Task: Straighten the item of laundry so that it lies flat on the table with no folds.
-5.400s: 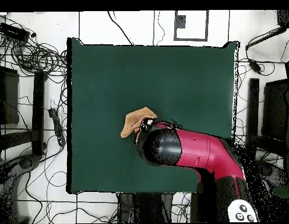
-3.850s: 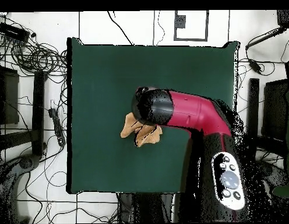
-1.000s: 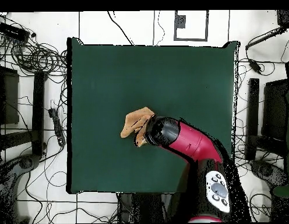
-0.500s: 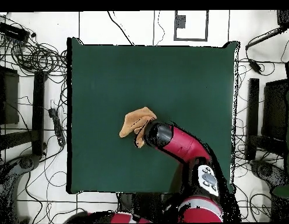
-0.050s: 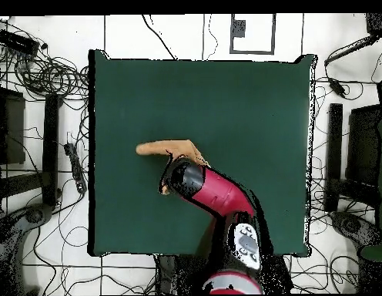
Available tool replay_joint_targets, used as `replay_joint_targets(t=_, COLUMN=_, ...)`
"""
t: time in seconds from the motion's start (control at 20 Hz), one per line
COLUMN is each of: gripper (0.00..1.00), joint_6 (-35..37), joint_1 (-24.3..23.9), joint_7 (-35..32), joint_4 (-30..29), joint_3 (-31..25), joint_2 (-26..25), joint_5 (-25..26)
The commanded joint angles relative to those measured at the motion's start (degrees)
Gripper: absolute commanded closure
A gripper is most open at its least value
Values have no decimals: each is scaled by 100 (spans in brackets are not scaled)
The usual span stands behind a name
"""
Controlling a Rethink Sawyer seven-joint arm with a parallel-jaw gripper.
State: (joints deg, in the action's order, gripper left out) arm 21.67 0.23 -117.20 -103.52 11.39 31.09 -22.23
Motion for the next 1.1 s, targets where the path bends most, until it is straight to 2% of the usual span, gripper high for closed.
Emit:
replay_joint_targets(t=0.05, gripper=0, joint_6=1011, joint_1=573, joint_7=-1883, joint_4=-553, joint_3=1, joint_2=460, joint_5=-385)
replay_joint_targets(t=0.3, gripper=0, joint_6=857, joint_1=748, joint_7=-1988, joint_4=-524, joint_3=145, joint_2=405, joint_5=-329)
replay_joint_targets(t=0.45, gripper=0, joint_6=688, joint_1=697, joint_7=-2073, joint_4=-699, joint_3=-7, joint_2=410, joint_5=-501)
replay_joint_targets(t=0.75, gripper=0, joint_6=-92, joint_1=516, joint_7=-2091, joint_4=-1057, joint_3=-358, joint_2=184, joint_5=-766)
replay_joint_targets(t=1.1, gripper=0, joint_6=-199, joint_1=424, joint_7=-1897, joint_4=-970, joint_3=-377, joint_2=18, joint_5=-724)
